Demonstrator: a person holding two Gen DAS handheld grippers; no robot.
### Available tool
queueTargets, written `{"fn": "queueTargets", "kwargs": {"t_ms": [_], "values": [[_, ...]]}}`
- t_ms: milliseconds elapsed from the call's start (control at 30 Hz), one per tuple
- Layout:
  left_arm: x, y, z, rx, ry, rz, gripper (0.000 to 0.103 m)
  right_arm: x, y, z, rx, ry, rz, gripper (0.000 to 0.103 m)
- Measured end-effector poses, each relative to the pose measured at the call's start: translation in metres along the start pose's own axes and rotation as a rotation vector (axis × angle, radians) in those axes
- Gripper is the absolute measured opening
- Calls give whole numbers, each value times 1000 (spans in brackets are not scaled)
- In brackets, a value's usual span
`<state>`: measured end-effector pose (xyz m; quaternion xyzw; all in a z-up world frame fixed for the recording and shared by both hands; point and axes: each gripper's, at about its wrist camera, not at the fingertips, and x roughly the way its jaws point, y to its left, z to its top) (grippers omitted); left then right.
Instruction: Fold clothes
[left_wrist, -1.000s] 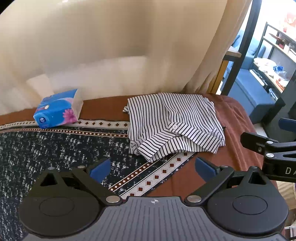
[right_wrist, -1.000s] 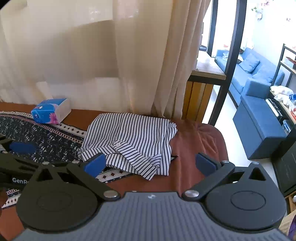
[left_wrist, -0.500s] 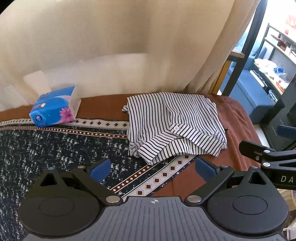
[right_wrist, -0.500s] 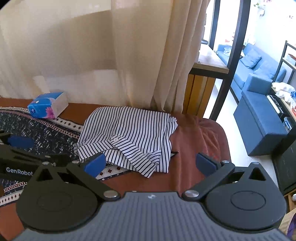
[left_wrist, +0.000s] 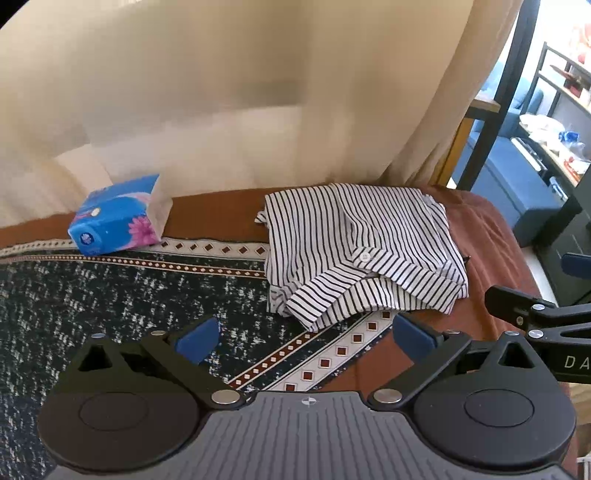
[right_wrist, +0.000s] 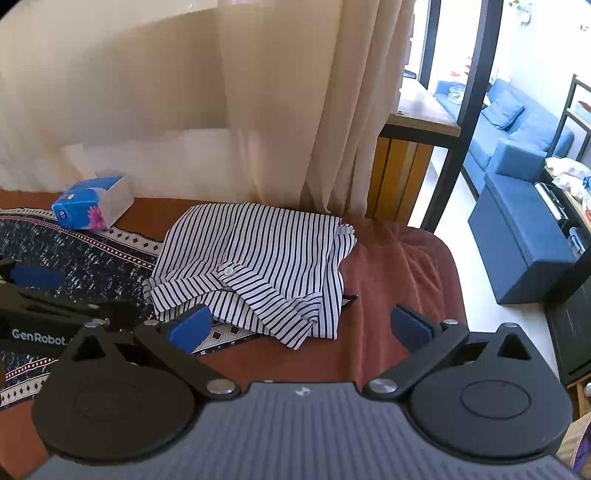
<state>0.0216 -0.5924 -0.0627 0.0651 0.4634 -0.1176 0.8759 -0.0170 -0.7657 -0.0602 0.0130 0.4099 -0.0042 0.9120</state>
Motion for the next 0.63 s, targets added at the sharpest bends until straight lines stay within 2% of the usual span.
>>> {"fn": "queueTargets", "kwargs": {"t_ms": [633], "values": [[-1,-1,-3,2,2,3,103,0,1,-3,8,12,-9,103]]}}
